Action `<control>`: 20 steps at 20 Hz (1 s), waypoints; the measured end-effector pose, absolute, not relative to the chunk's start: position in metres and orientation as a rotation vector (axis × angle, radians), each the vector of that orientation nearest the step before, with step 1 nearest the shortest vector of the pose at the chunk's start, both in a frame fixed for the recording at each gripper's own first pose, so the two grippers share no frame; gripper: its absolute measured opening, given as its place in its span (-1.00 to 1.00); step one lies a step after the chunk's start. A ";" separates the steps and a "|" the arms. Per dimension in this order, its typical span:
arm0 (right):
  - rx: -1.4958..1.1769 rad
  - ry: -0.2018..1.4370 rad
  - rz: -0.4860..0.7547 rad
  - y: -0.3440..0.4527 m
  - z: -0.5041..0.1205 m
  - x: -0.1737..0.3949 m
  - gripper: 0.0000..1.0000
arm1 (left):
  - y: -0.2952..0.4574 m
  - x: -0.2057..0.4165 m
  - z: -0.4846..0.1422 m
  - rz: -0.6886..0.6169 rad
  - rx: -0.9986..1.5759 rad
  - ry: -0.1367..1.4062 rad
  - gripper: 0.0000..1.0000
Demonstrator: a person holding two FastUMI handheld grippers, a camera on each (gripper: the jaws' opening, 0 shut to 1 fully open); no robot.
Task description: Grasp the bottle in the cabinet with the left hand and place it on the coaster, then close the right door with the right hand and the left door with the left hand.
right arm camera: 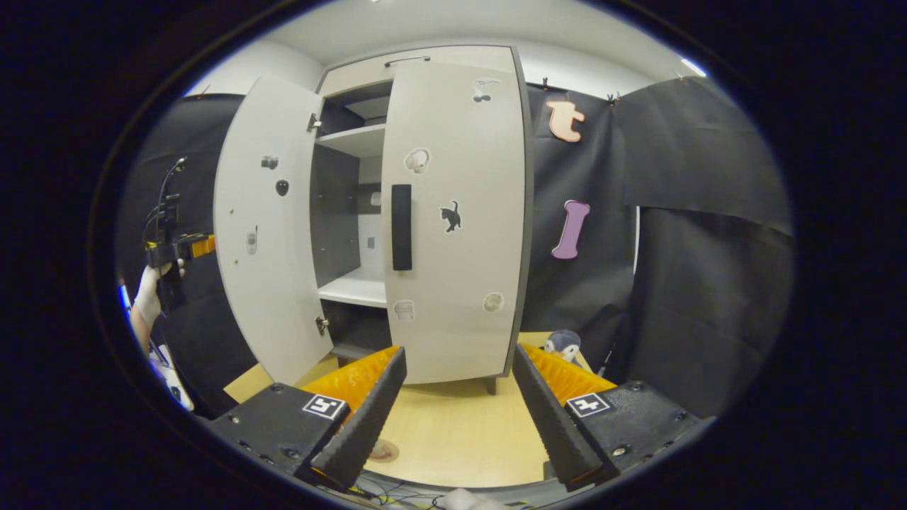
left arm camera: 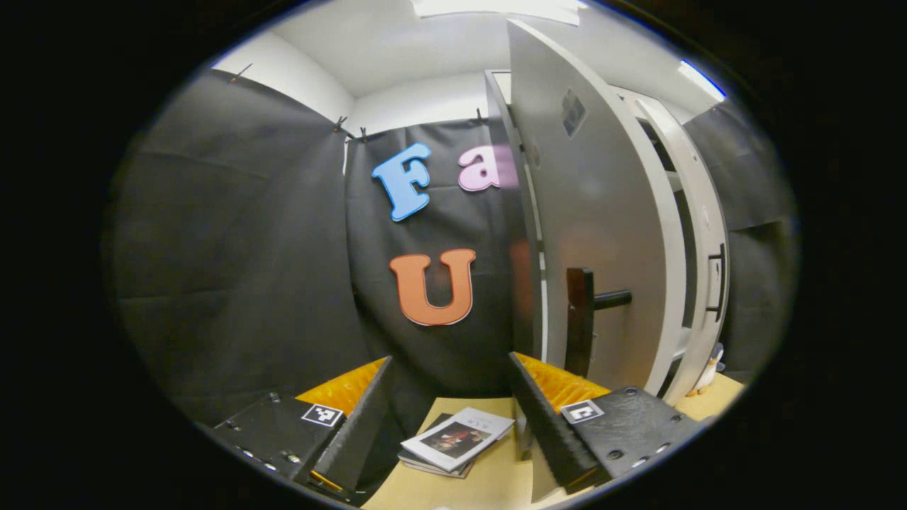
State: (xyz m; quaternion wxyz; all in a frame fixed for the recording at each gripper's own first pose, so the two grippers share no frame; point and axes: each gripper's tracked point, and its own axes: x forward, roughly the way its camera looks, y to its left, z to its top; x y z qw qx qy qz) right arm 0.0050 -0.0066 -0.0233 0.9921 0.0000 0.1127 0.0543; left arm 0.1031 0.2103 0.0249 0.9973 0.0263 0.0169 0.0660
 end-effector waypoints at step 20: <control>0.021 0.226 0.135 -0.022 -0.030 0.004 0.98 | 0.127 0.112 0.030 0.012 0.027 0.029 0.84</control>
